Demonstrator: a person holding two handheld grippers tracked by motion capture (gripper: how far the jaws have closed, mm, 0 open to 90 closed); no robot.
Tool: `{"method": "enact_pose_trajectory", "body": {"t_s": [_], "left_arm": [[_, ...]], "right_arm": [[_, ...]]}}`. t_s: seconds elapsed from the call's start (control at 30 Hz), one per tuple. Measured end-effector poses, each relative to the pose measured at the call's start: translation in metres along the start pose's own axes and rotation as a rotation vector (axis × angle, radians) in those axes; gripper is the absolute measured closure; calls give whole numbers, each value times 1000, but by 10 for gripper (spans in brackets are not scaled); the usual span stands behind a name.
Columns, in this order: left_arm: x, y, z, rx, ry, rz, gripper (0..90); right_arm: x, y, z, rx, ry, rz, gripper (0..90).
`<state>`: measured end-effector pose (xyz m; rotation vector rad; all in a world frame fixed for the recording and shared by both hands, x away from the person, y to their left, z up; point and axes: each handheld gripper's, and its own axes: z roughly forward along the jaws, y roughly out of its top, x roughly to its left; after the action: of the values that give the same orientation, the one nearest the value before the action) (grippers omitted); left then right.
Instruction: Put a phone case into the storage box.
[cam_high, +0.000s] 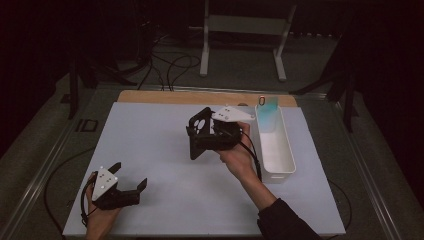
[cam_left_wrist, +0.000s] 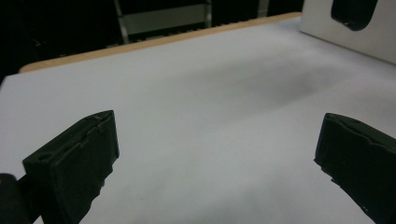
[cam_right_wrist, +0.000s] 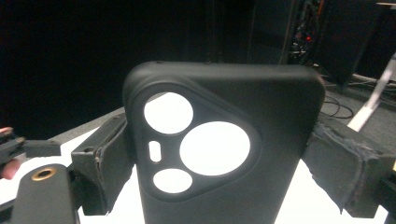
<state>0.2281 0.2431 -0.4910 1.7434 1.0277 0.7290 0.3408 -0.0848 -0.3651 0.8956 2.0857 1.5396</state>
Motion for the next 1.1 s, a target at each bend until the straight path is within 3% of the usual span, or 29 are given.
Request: {"method": "enact_pose_trajectory", "body": {"t_s": [0.47, 0.77, 1.1], "left_arm": [[1, 0, 0, 9, 21, -14, 2], [0, 0, 1, 17, 27, -6, 2], [-1, 0, 0, 14, 30, -8, 2]], "right_arm": [[-30, 19, -6, -11, -93, 26, 139], [-47, 18, -6, -9, -141, 58, 139], [-63, 23, -12, -8, -192, 50, 138]]}}
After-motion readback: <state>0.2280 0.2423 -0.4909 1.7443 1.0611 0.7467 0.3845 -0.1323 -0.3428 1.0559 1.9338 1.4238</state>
